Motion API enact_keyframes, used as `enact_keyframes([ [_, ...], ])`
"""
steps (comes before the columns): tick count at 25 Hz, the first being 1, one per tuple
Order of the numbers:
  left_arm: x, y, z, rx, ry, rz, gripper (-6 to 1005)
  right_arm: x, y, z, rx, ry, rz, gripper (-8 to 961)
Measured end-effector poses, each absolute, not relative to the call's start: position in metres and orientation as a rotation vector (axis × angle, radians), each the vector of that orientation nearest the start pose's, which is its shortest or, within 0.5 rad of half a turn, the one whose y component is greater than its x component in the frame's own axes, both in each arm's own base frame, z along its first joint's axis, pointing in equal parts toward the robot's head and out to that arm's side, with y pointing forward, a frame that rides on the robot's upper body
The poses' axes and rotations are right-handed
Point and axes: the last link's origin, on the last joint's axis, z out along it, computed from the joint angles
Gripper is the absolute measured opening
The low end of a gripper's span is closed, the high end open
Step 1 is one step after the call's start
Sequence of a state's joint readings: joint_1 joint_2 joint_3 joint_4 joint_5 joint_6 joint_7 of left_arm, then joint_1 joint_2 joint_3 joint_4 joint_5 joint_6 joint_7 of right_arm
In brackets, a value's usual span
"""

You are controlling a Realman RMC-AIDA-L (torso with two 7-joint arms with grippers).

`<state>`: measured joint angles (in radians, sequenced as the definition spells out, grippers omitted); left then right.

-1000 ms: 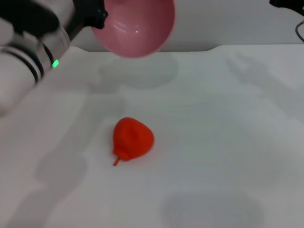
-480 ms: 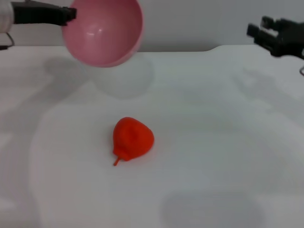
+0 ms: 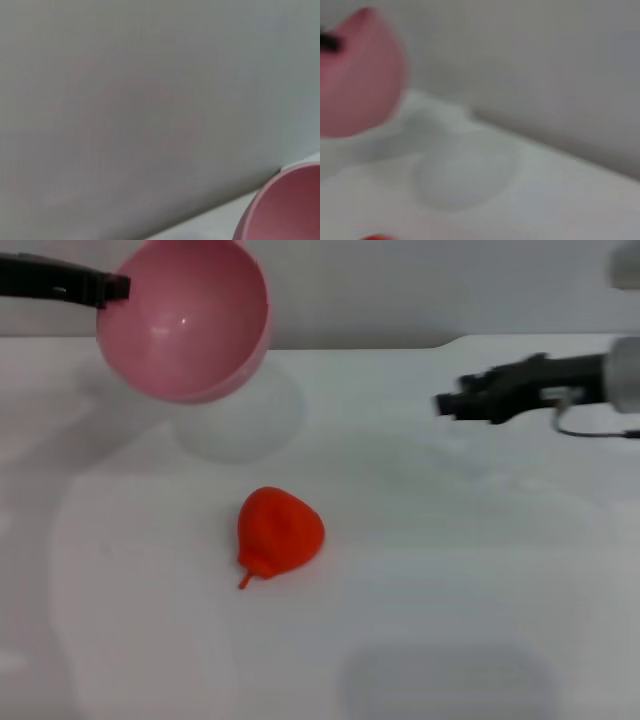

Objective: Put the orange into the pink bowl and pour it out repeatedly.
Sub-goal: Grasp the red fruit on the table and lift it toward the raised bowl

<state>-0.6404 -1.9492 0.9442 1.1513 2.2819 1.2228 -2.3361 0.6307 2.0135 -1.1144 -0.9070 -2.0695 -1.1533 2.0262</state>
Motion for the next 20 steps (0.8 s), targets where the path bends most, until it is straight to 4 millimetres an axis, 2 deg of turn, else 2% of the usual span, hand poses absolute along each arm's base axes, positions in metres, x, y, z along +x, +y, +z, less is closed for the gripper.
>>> enact_keyframes([
  [4, -0.205, 0.431, 0.103, -2.294, -0.94, -0.181, 41, 0.164, 0.411, -0.01, -2.763, 0.72, 0.141, 458],
  [8, -0.208, 0.429, 0.1, -2.301, -0.953, -0.166, 41, 0.13, 0.406, -0.027, -2.897, 0.589, 0.023, 463],
  [13, -0.213, 0.426, 0.098, -2.302, -0.981, -0.157, 41, 0.102, 0.4, -0.044, -2.987, 0.459, -0.063, 472],
  [17, -0.213, 0.424, 0.094, -2.308, -0.994, -0.159, 42, 0.09, 0.397, -0.058, -3.029, 0.419, -0.102, 480],
  [20, -0.213, 0.423, 0.092, -2.314, -1.0, -0.159, 42, 0.09, 0.397, -0.065, -3.029, 0.409, -0.126, 592],
])
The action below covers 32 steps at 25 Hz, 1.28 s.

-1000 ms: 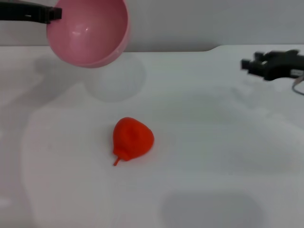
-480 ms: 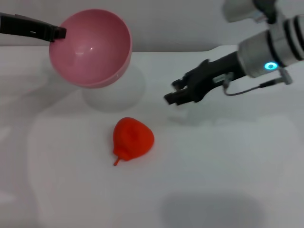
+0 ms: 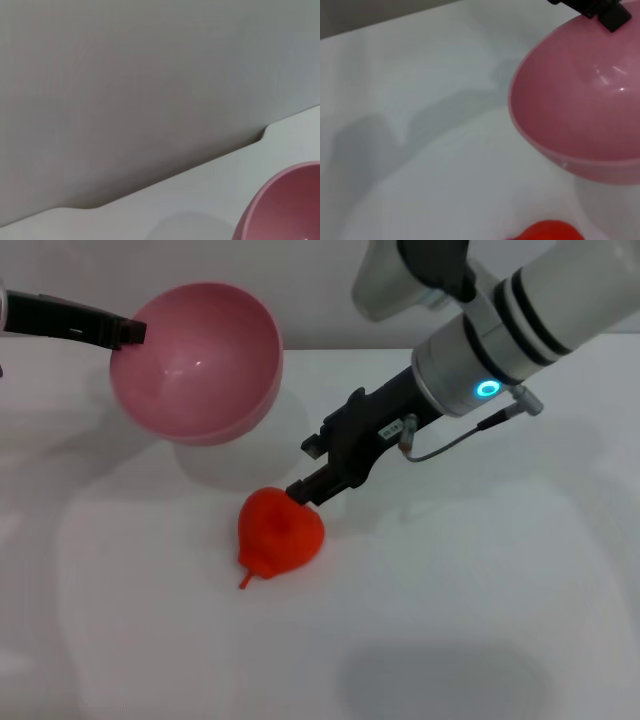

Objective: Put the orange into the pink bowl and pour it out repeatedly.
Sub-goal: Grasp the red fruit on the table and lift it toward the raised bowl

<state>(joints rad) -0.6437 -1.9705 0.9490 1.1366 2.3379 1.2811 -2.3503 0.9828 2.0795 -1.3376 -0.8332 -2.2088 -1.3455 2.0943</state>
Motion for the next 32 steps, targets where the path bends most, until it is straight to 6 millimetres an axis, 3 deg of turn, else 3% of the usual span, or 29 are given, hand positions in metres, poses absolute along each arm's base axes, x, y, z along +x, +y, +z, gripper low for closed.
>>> enact_keyframes([
  [2, -0.213, 0.423, 0.092, -2.314, -1.0, -0.159, 42, 0.092, 0.397, -0.069, -3.022, 0.406, -0.145, 666],
  [16, -0.214, 0.422, 0.093, -2.319, -1.016, -0.152, 42, 0.109, 0.394, -0.1, -2.955, 0.43, -0.151, 665],
  [32, -0.216, 0.417, 0.089, -2.339, -1.027, -0.116, 42, 0.124, 0.387, -0.116, -2.933, 0.491, -0.122, 665],
])
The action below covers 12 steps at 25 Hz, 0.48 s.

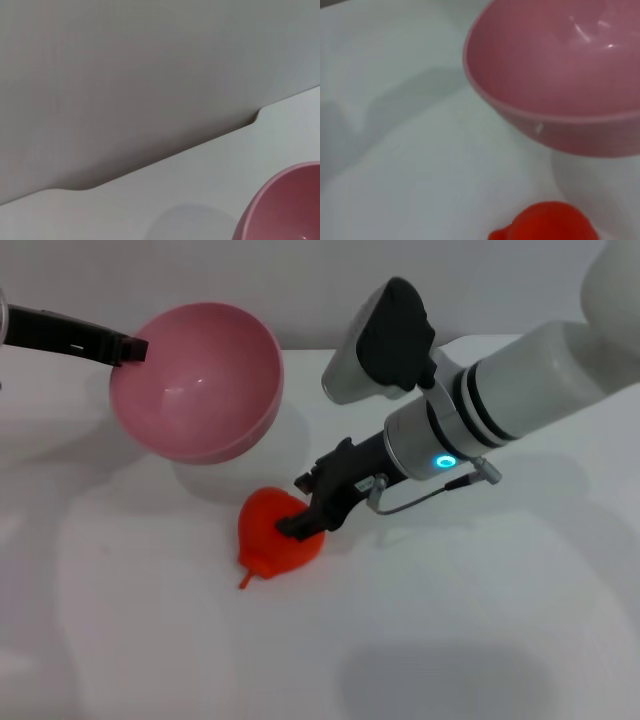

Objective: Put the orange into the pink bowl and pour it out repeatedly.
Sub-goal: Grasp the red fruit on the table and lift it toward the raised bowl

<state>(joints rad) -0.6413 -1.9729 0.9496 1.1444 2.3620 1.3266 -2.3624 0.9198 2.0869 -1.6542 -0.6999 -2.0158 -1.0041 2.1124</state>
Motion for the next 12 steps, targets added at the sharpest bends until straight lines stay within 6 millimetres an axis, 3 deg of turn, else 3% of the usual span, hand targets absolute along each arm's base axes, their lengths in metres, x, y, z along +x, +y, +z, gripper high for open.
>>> enact_keyframes([
  [12, -0.2089, 0.4158, 0.0809, -2.37, -1.022, -0.116, 42, 0.1352, 0.3825, -0.1217, -2.916, 0.508, -0.126, 661],
])
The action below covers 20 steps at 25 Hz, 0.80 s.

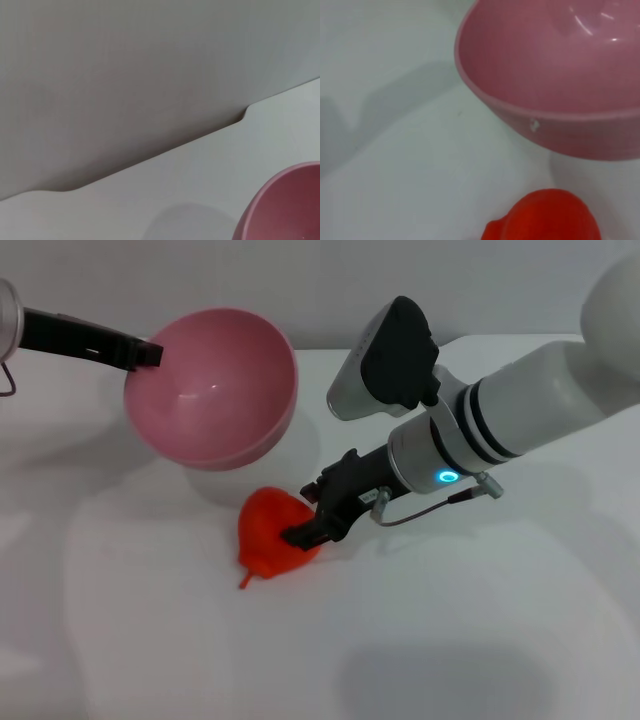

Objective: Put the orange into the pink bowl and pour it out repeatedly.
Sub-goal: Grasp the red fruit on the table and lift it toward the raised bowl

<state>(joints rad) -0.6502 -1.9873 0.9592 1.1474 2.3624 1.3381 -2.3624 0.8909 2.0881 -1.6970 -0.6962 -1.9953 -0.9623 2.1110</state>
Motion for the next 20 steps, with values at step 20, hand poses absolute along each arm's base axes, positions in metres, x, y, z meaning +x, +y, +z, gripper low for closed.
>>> enact_keyframes([
  [20, -0.205, 0.414, 0.077, -2.39, -1.018, -0.118, 41, 0.146, 0.383, -0.132, -2.891, 0.562, -0.081, 571],
])
